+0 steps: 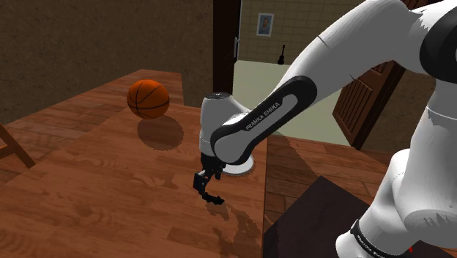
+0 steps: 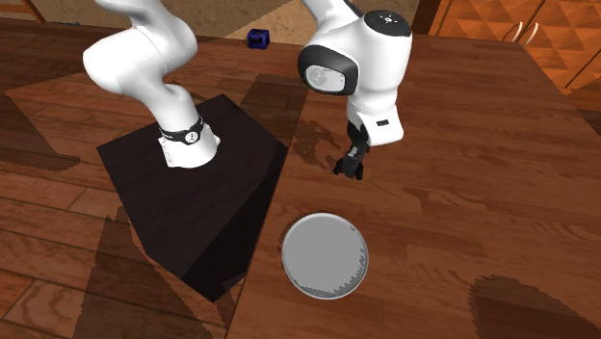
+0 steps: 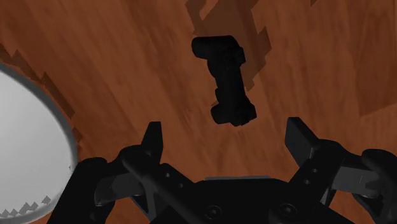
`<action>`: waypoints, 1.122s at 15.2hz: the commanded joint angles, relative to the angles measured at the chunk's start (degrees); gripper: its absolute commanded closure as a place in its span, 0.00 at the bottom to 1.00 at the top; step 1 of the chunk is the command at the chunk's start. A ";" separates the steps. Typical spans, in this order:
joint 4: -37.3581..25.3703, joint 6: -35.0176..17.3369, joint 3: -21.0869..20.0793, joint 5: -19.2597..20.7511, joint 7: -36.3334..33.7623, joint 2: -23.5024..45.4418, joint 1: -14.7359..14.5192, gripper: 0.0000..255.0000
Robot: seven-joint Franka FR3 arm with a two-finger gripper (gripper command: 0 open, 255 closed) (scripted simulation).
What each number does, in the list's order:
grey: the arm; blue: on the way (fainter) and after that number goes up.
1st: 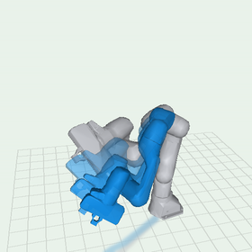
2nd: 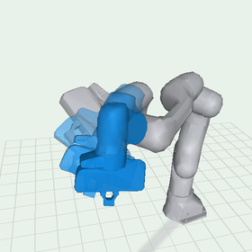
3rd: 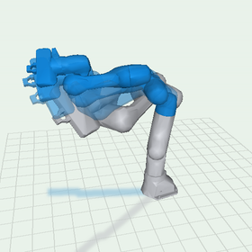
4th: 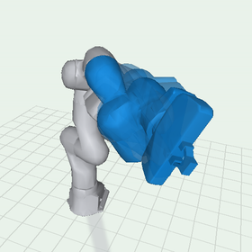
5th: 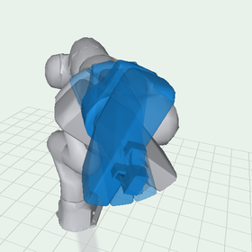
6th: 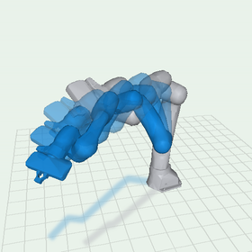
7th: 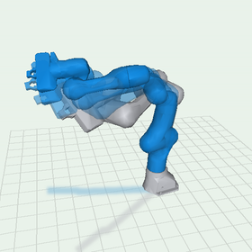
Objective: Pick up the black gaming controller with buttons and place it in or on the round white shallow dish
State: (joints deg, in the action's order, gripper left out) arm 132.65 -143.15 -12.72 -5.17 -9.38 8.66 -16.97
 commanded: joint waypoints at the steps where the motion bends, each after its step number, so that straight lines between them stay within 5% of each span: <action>1: -0.51 -1.67 -0.04 0.36 -0.11 2.16 -0.24 0.00; 15: -0.39 -5.59 0.25 1.29 -0.77 5.98 -0.77 0.00; 16: -0.39 -5.59 0.25 1.29 -0.77 5.98 -0.77 1.00; 17: -0.39 -5.59 0.25 1.29 -0.77 5.98 -0.77 1.00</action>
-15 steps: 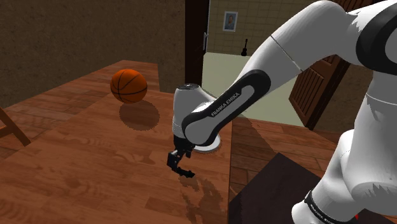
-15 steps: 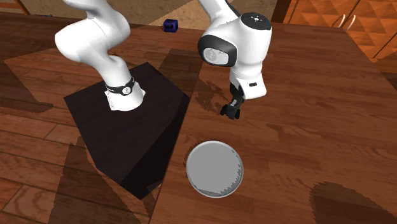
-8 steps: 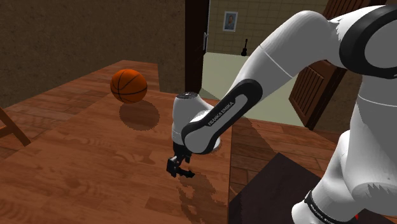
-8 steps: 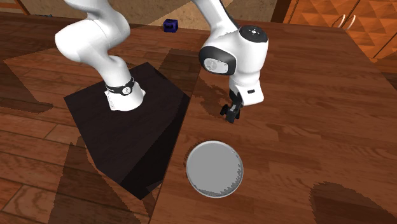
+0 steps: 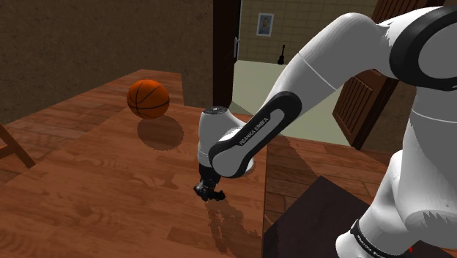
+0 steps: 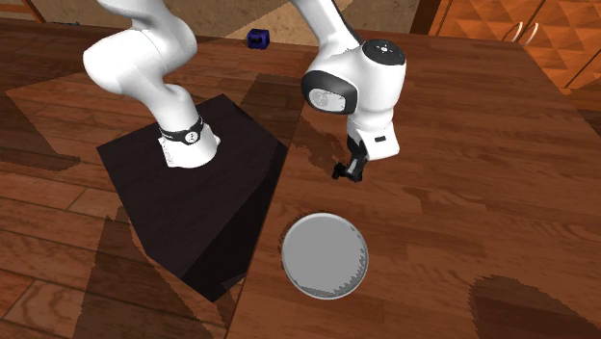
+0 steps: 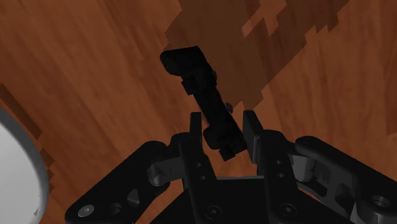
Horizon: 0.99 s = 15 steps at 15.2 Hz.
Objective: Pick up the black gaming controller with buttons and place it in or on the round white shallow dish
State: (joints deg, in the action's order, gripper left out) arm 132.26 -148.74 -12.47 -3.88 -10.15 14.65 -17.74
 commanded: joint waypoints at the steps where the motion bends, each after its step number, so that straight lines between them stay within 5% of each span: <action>1: 0.00 0.00 0.00 0.00 0.00 0.00 0.00 1.00; 15: -0.50 5.01 -0.43 -1.02 0.36 -4.57 0.39 1.00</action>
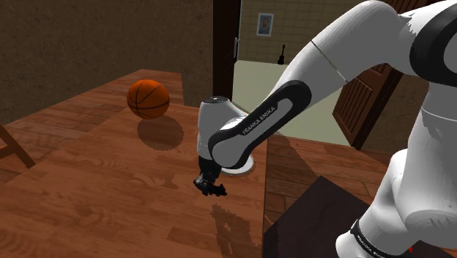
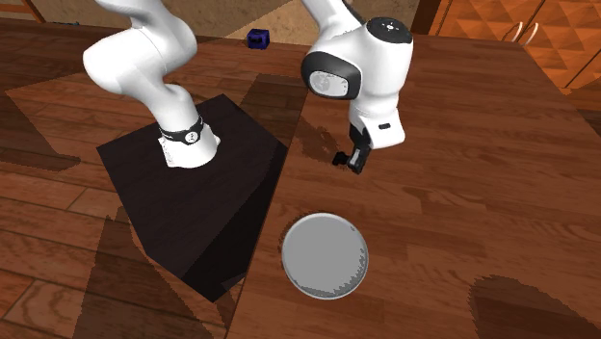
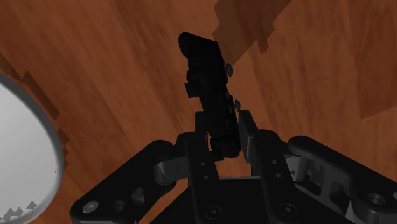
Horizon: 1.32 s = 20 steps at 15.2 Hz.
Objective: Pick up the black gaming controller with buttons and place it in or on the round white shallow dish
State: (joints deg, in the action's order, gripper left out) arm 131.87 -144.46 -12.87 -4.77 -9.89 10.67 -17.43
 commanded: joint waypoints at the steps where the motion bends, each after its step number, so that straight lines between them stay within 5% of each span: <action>1: -0.24 1.47 -0.07 -0.26 0.14 -1.22 0.12 1.00; 12: -2.43 9.64 -0.25 -1.39 0.42 -7.30 0.45 1.00; 20: -4.45 11.34 5.02 -1.86 12.01 -5.94 6.55 1.00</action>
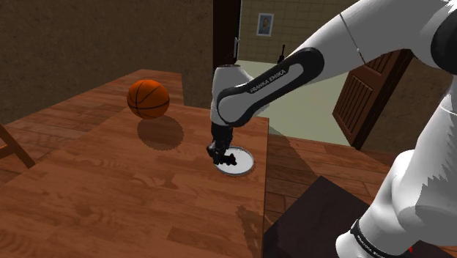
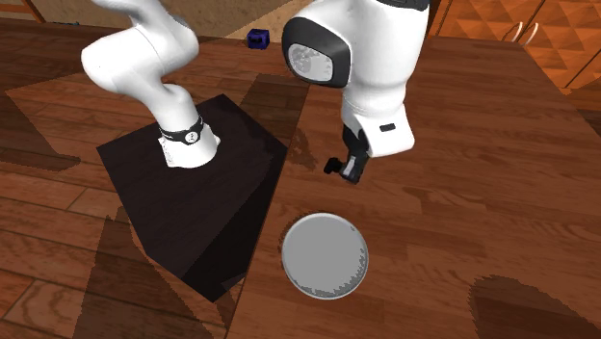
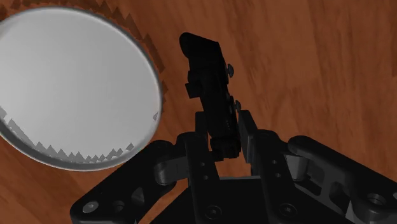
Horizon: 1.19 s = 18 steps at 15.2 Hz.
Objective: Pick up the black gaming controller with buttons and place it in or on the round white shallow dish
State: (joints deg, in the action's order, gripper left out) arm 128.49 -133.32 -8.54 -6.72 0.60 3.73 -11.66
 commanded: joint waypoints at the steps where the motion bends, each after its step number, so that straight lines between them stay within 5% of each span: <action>1: -1.62 0.49 1.34 0.09 2.90 1.41 1.52 1.00; 10: -9.14 3.72 6.27 -0.02 14.09 6.77 7.94 1.00; 18: -7.42 -1.75 6.16 -0.39 14.72 10.54 7.91 1.00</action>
State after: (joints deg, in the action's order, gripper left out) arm 121.22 -134.50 -2.37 -7.09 15.29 13.58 -3.72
